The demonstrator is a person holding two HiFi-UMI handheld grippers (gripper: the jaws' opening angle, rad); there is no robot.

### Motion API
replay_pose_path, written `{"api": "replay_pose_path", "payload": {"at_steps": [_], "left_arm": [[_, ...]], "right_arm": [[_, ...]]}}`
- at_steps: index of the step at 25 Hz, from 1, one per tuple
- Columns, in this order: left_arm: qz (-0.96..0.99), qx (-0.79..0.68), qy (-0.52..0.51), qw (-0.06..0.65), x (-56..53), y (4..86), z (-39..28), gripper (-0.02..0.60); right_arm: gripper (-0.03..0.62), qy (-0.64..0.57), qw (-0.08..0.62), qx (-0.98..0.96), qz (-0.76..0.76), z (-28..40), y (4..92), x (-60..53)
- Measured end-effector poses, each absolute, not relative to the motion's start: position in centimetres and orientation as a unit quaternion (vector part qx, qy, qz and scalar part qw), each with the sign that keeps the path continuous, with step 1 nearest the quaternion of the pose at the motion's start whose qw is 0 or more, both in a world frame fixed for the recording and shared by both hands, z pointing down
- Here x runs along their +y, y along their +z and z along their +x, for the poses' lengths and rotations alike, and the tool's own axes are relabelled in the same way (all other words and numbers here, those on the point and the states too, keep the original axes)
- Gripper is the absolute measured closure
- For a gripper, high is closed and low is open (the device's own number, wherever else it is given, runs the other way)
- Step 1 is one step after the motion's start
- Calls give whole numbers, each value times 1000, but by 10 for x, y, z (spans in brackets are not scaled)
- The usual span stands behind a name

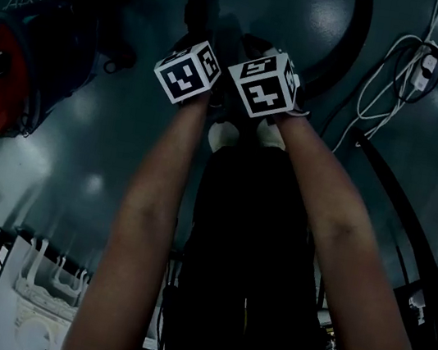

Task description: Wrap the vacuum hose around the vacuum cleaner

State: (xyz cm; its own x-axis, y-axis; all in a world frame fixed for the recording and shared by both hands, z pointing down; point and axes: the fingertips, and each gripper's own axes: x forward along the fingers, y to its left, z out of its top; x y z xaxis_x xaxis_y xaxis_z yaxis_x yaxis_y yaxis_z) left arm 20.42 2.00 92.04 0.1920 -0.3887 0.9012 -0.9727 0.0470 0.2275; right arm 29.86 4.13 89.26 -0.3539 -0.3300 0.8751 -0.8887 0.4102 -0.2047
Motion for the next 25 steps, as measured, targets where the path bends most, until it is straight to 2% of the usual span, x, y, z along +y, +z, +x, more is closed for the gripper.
{"api": "replay_pose_path", "payload": {"at_steps": [14,25], "left_arm": [[622,-559,330,438,2,780,179,403],[622,-590,328,396,-6,674,131,403]], "right_arm": [[565,335,381,-764,398,286,750,13],[563,299,376,-795,370,245,652,-9]]}}
